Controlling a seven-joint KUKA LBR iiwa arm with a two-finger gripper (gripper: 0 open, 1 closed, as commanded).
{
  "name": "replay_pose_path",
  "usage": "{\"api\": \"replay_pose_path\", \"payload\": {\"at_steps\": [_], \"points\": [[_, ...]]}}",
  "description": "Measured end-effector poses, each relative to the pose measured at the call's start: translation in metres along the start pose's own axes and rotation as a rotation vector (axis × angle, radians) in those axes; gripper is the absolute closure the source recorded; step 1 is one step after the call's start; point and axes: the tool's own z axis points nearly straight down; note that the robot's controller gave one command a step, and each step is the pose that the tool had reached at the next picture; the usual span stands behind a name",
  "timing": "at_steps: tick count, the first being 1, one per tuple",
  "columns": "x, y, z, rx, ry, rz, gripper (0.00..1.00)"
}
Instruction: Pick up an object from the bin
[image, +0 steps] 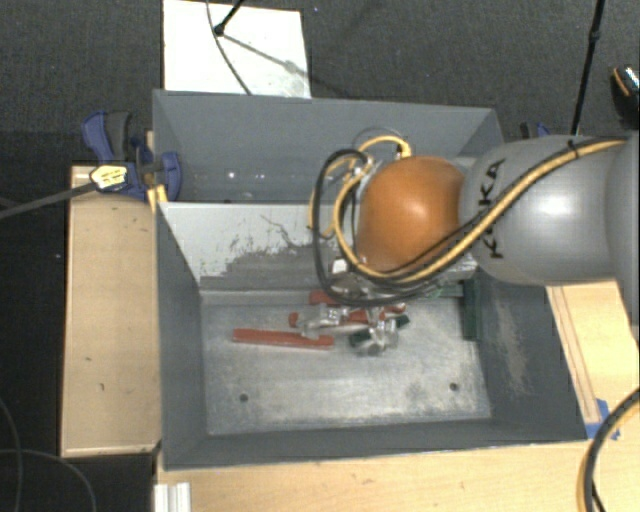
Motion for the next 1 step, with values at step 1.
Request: {"api": "replay_pose_path", "payload": {"at_steps": [1], "points": [[-0.0361, -0.0032, 0.0035, 0.006, -0.004, 0.063, 0.00]]}}
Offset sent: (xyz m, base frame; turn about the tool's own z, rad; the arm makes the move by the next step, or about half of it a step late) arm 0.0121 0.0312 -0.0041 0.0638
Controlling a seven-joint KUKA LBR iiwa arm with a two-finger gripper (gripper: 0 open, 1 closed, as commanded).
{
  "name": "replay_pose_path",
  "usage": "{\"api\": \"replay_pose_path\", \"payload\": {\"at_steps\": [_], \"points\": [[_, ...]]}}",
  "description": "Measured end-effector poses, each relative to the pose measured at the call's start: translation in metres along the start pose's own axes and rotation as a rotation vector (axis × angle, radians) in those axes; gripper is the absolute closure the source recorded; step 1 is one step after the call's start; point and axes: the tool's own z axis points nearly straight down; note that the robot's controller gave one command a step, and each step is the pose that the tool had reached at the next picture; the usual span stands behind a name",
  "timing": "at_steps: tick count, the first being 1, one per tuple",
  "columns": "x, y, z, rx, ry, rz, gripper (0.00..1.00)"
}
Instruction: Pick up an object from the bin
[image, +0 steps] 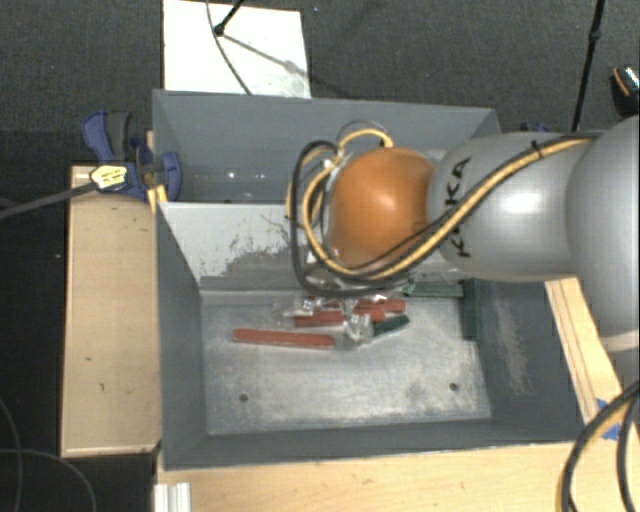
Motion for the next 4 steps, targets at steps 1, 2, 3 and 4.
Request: {"api": "replay_pose_path", "payload": {"at_steps": [1, 2, 3, 4], "points": [[0.006, 0.009, -0.059, 0.004, 0.000, -0.052, 0.00], [0.012, -0.005, 0.019, -0.004, 0.003, -0.114, 0.00], [-0.033, 0.036, -0.009, -0.003, 0.001, -0.156, 0.00], [-0.030, 0.034, -0.008, -0.003, 0.004, -0.150, 1.00]]}}
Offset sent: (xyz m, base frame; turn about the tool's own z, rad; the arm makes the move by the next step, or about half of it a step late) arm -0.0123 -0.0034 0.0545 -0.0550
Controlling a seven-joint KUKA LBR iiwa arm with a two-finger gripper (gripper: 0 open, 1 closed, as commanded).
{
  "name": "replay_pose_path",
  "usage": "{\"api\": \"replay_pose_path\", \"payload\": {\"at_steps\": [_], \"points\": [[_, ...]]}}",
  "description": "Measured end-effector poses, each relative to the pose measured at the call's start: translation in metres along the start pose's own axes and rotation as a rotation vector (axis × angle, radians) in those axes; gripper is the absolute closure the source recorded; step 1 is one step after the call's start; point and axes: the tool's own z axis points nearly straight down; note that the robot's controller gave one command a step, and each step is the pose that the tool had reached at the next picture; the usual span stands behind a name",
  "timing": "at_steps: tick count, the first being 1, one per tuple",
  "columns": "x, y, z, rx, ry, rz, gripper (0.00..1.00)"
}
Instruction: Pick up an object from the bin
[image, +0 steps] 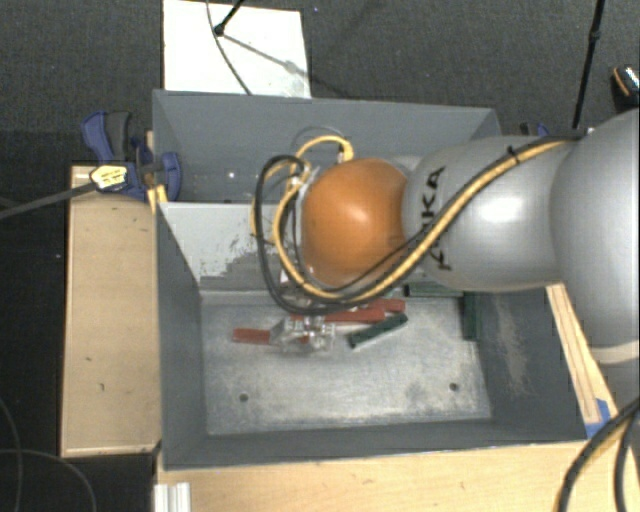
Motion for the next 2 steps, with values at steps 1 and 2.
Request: {"api": "replay_pose_path", "payload": {"at_steps": [1, 2], "points": [[0.000, 0.000, 0.000, 0.000, 0.000, 0.001, 0.00], [0.043, -0.031, 0.017, 0.004, -0.003, 0.141, 0.00]]}}
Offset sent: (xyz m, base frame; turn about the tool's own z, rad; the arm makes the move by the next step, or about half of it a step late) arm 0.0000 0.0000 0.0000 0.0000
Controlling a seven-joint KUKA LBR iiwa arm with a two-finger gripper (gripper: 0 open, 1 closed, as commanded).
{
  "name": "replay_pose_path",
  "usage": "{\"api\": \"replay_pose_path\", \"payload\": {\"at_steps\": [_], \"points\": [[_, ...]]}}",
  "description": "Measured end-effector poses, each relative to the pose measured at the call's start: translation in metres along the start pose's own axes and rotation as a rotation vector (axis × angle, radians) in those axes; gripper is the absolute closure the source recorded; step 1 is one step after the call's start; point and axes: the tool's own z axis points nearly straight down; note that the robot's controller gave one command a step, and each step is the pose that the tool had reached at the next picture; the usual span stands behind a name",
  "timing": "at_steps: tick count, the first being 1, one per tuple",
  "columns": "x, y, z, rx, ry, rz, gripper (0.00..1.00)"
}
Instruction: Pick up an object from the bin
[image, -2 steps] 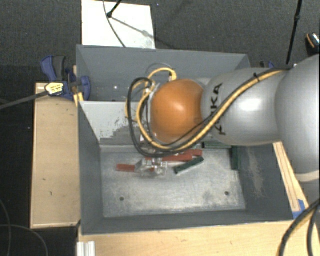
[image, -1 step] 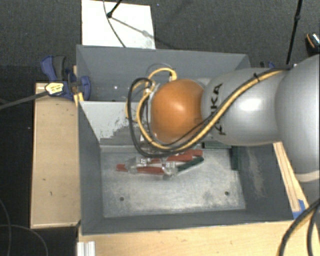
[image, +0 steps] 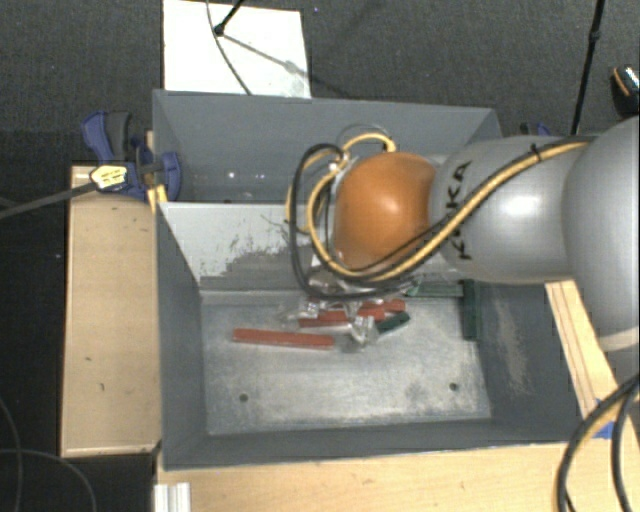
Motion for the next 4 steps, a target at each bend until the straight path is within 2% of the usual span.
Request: {"api": "replay_pose_path", "payload": {"at_steps": [1, 2, 3, 4], "points": [[-0.042, 0.009, -0.030, 0.001, -0.003, -0.056, 0.00], [0.044, 0.004, -0.039, -0.002, 0.006, -0.108, 0.00], [0.074, -0.024, 0.010, -0.004, 0.004, -0.166, 0.00], [0.071, -0.023, 0.007, -0.002, 0.002, -0.168, 1.00]]}}
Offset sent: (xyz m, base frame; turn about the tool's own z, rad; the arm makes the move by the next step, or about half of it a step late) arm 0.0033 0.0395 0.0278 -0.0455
